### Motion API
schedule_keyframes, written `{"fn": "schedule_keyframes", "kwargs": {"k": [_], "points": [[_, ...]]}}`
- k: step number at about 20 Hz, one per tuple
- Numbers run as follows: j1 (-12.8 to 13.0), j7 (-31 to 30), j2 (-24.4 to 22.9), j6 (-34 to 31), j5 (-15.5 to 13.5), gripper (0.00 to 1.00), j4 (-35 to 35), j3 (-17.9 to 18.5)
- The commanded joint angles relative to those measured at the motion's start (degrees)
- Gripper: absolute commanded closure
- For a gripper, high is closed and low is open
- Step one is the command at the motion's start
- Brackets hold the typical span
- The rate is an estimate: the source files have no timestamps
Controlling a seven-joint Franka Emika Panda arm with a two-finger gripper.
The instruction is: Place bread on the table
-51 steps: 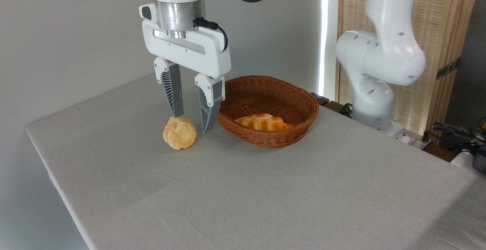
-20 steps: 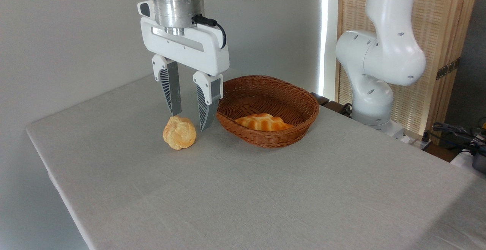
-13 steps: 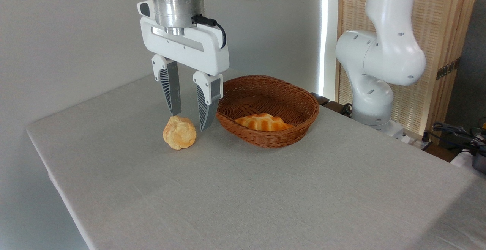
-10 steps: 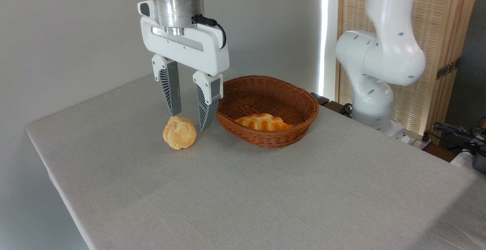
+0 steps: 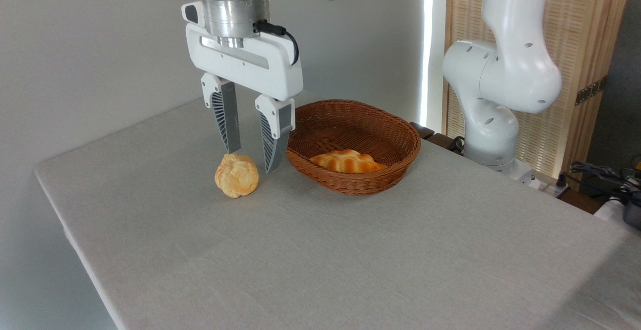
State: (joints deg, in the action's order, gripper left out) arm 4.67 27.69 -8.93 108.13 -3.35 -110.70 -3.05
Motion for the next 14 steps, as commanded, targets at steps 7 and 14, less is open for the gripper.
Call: {"fn": "schedule_keyframes", "kwargs": {"k": [7, 14], "points": [[4.8, 0.7, -5.2, -3.8, -0.2, 0.00, -5.9, -0.3], [10.0, 11.2, -11.7, -10.2, 0.4, 0.00, -14.5, -0.3]]}}
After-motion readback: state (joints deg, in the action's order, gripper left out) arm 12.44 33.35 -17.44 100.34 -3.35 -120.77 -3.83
